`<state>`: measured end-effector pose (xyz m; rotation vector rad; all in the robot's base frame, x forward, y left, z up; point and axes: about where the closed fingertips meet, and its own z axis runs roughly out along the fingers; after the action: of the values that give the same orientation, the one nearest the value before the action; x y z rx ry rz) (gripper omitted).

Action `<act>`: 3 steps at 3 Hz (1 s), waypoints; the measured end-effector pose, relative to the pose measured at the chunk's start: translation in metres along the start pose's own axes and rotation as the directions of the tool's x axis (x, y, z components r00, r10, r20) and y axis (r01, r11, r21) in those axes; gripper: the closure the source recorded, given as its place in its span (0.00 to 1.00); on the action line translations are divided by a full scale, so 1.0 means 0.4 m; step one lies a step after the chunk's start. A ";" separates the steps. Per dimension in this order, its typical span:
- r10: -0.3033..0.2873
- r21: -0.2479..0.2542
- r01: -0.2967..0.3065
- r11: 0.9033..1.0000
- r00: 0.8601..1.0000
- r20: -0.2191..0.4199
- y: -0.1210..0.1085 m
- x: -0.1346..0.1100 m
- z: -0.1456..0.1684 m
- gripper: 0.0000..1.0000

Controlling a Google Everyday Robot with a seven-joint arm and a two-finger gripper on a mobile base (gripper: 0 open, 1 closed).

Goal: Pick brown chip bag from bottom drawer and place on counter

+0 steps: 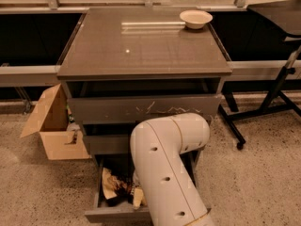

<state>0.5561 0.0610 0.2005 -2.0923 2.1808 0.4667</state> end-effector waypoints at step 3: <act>-0.031 0.028 0.028 0.999 0.995 0.095 -0.051 0.030 0.073 0.00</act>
Offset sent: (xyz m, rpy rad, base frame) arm 0.0326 -0.0028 -0.0353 0.0931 -0.0832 0.0129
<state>0.5713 0.0572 0.1664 -2.0409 2.0895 0.5206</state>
